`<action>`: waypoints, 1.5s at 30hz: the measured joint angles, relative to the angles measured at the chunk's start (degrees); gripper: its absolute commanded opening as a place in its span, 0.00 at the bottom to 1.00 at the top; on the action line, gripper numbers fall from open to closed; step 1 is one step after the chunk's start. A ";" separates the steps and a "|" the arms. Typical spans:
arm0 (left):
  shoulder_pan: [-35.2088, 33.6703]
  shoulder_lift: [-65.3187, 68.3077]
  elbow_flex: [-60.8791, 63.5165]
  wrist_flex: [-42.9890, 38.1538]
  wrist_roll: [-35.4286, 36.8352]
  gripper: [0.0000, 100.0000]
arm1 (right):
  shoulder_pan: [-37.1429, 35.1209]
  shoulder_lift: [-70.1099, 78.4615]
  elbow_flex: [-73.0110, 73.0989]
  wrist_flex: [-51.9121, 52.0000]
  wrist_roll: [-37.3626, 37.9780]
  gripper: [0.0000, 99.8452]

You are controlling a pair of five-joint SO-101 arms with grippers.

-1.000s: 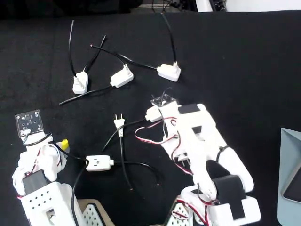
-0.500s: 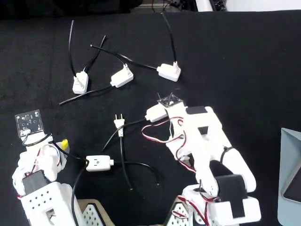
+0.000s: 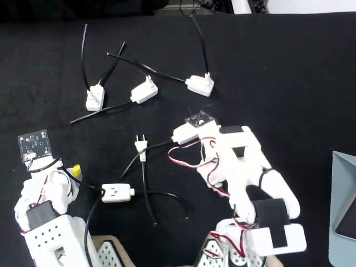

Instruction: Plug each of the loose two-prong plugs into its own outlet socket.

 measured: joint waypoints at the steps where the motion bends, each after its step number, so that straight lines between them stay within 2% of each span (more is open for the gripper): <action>1: 0.00 0.00 0.00 0.00 0.00 0.28 | 0.26 0.09 -0.09 0.00 0.18 0.01; 6: 0.00 0.00 0.00 0.00 0.00 0.28 | 1.49 -0.18 -0.44 0.09 0.35 0.01; 11: 0.00 0.00 0.00 0.00 0.00 0.28 | 1.49 -4.13 -0.97 5.71 0.26 0.01; 17: 0.00 0.00 0.00 0.00 0.09 0.28 | 0.79 -16.26 -3.16 8.62 0.26 0.01; 22: 0.35 0.00 -3.43 0.00 5.54 0.28 | -4.66 -29.36 -1.41 8.00 -0.18 0.01; 25: 4.48 0.00 -6.42 0.00 8.09 0.28 | -8.88 -37.01 1.85 4.66 -3.60 0.01; 32: 20.40 0.00 -10.73 -1.85 13.71 0.28 | -19.60 -48.18 10.20 -7.21 -10.46 0.01; 38: 28.13 0.09 -10.90 -8.97 15.47 0.25 | -27.69 -50.37 14.59 -17.76 -15.12 0.01; 45: 38.15 0.09 -11.25 -10.11 15.47 0.25 | -34.64 -50.37 16.00 -22.07 -15.47 0.01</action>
